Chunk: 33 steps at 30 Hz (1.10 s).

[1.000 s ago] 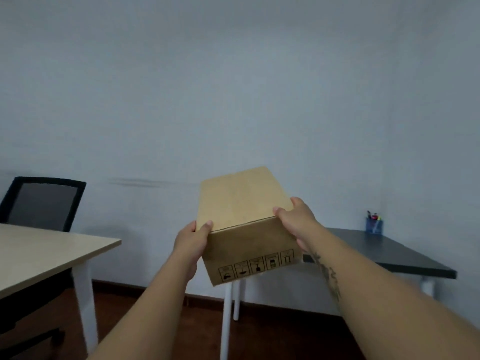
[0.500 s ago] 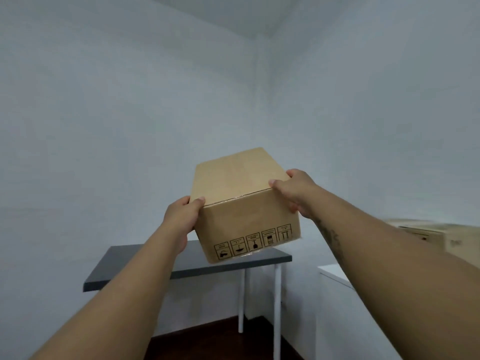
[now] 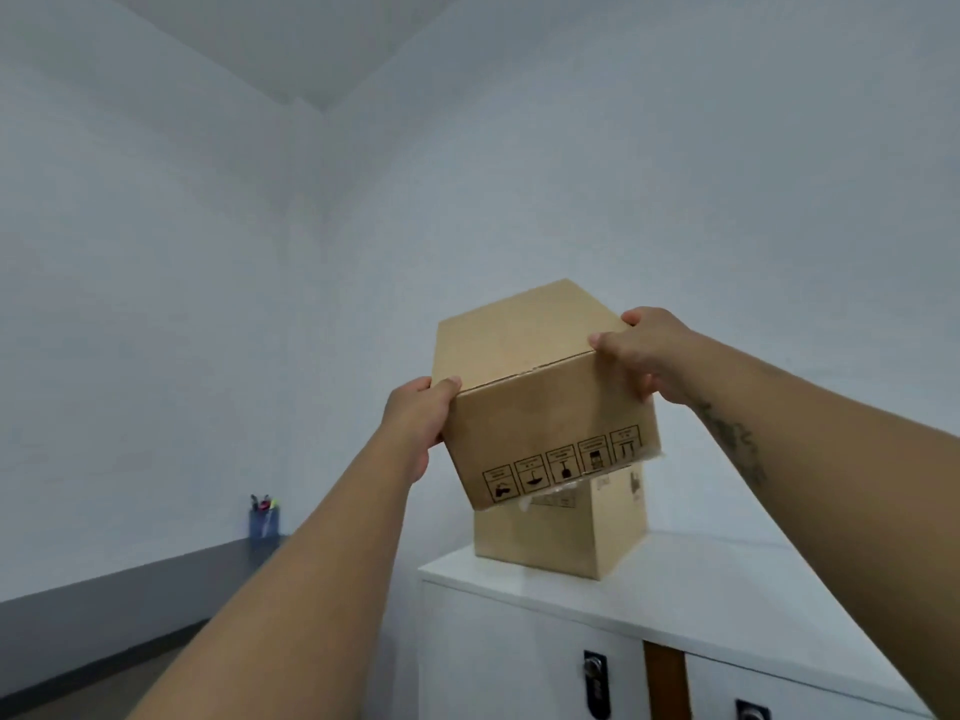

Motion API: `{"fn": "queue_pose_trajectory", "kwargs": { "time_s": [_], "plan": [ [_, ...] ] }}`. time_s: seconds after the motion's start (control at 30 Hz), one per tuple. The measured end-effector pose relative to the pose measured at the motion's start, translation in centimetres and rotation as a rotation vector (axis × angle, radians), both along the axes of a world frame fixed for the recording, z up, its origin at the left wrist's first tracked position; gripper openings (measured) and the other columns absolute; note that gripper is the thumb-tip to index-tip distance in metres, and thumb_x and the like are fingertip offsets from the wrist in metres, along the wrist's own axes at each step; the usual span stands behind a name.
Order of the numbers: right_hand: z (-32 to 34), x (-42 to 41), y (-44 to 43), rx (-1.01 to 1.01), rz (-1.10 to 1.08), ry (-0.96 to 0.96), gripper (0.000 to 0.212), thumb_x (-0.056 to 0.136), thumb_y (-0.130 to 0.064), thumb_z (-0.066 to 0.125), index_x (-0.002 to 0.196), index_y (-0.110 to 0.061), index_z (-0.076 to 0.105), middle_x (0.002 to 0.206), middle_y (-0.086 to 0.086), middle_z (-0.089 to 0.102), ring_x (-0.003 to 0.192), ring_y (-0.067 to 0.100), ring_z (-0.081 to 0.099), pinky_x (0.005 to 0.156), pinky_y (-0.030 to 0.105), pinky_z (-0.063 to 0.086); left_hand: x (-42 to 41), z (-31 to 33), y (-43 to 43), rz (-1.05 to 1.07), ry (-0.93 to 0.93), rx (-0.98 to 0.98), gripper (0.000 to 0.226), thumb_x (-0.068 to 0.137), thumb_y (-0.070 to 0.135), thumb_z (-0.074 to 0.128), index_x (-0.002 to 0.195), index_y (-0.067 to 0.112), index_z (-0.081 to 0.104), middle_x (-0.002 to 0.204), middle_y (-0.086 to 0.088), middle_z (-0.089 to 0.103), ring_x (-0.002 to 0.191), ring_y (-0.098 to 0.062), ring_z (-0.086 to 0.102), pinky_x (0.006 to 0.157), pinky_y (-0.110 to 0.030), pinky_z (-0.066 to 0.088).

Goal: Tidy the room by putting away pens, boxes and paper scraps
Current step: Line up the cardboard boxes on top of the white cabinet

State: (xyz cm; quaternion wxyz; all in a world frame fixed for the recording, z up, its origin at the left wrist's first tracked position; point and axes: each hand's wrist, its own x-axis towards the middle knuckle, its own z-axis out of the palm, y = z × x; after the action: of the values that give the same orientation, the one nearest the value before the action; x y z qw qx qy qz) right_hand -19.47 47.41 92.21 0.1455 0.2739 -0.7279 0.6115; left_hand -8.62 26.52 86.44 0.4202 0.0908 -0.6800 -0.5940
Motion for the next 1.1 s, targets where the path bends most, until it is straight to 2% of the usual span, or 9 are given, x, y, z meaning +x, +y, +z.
{"fn": "queue_pose_trajectory", "kwargs": {
  "time_s": [0.1, 0.3, 0.43, 0.6, 0.7, 0.83, 0.93, 1.0, 1.1],
  "plan": [
    [-0.5, -1.3, 4.2, 0.01, -0.114, -0.041, 0.064, 0.09, -0.027, 0.067, 0.145, -0.012, 0.038, 0.138, 0.014, 0.045, 0.118, 0.034, 0.046, 0.091, 0.05, 0.047, -3.8, -0.5, 3.0, -0.104, -0.036, -0.013, 0.02, 0.096, 0.027, 0.059, 0.106, 0.011, 0.064, 0.102, -0.006, 0.068, 0.089, -0.019, 0.064, 0.077, -0.031, 0.056],
    [-2.6, -2.6, 12.0, 0.024, -0.304, -0.102, 0.058, 0.088, -0.029, 0.068, 0.137, -0.01, 0.044, 0.129, 0.014, 0.051, 0.111, 0.036, 0.051, 0.087, 0.052, 0.052, -9.1, -1.4, 9.7, -0.25, -0.101, -0.078, 0.012, 0.095, 0.025, 0.06, 0.088, 0.015, 0.064, 0.094, -0.006, 0.067, 0.081, -0.017, 0.063, 0.075, -0.032, 0.056],
    [-5.1, -3.5, 14.6, 0.044, -0.374, -0.17, 0.062, 0.087, -0.03, 0.069, 0.138, -0.008, 0.043, 0.132, 0.016, 0.05, 0.112, 0.038, 0.052, 0.087, 0.053, 0.053, -11.4, -3.6, 11.7, -0.298, -0.166, -0.097, 0.016, 0.094, 0.027, 0.062, 0.097, 0.012, 0.066, 0.096, -0.006, 0.067, 0.084, -0.019, 0.063, 0.076, -0.034, 0.055],
    [-9.3, -4.9, 15.8, 0.144, -0.375, -0.305, 0.059, 0.091, -0.029, 0.065, 0.138, -0.001, 0.042, 0.131, 0.02, 0.049, 0.107, 0.041, 0.053, 0.084, 0.056, 0.054, -13.7, -6.7, 12.3, -0.29, -0.256, -0.193, 0.022, 0.092, 0.034, 0.061, 0.103, 0.017, 0.069, 0.107, -0.005, 0.068, 0.093, -0.02, 0.062, 0.093, -0.043, 0.053],
    [-12.3, -5.6, 15.5, 0.356, -0.394, -0.309, 0.049, 0.093, -0.041, 0.059, 0.125, -0.004, 0.051, 0.123, 0.02, 0.056, 0.096, 0.044, 0.064, 0.081, 0.052, 0.057, -14.9, -8.7, 11.8, -0.163, -0.287, -0.457, 0.033, 0.093, 0.048, 0.051, 0.107, 0.029, 0.073, 0.121, 0.001, 0.067, 0.109, -0.022, 0.059, 0.1, -0.044, 0.048],
    [-14.7, -7.7, 15.0, 0.538, -0.506, -0.076, 0.039, 0.092, -0.057, 0.049, 0.076, -0.022, 0.05, 0.093, 0.003, 0.059, 0.075, 0.026, 0.06, 0.074, 0.038, 0.055, -16.8, -9.6, 10.3, -0.078, -0.277, -0.751, 0.045, 0.099, 0.055, 0.035, 0.12, 0.031, 0.067, 0.122, 0.001, 0.066, 0.116, -0.023, 0.057, 0.099, -0.04, 0.045],
    [-14.8, -9.8, 14.2, 0.695, -0.576, 0.046, 0.041, 0.092, -0.057, 0.05, 0.076, -0.019, 0.049, 0.09, -0.001, 0.052, 0.086, 0.022, 0.054, 0.076, 0.038, 0.048, -18.6, -10.0, 8.5, -0.079, -0.276, -0.911, 0.045, 0.098, 0.059, 0.031, 0.118, 0.036, 0.064, 0.118, 0.004, 0.067, 0.113, -0.021, 0.058, 0.094, -0.039, 0.046],
    [-14.7, -10.9, 13.2, 0.756, -0.583, 0.076, 0.041, 0.093, -0.054, 0.051, 0.074, -0.018, 0.047, 0.087, 0.0, 0.053, 0.087, 0.024, 0.054, 0.071, 0.035, 0.043, -19.9, -10.1, 7.4, -0.048, -0.3, -1.012, 0.045, 0.098, 0.057, 0.032, 0.12, 0.032, 0.063, 0.132, -0.001, 0.06, 0.125, -0.026, 0.052, 0.099, -0.042, 0.043],
    [-14.7, -12.4, 11.8, 0.795, -0.589, 0.097, 0.042, 0.093, -0.052, 0.051, 0.068, -0.02, 0.043, 0.087, 0.005, 0.057, 0.083, 0.025, 0.054, 0.068, 0.033, 0.039, -21.3, -9.7, 6.1, 0.071, -0.397, -1.18, 0.052, 0.099, 0.058, 0.027, 0.139, 0.035, 0.05, 0.161, 0.001, 0.026, 0.148, -0.029, 0.022, 0.117, -0.052, 0.021]
  ]
}}
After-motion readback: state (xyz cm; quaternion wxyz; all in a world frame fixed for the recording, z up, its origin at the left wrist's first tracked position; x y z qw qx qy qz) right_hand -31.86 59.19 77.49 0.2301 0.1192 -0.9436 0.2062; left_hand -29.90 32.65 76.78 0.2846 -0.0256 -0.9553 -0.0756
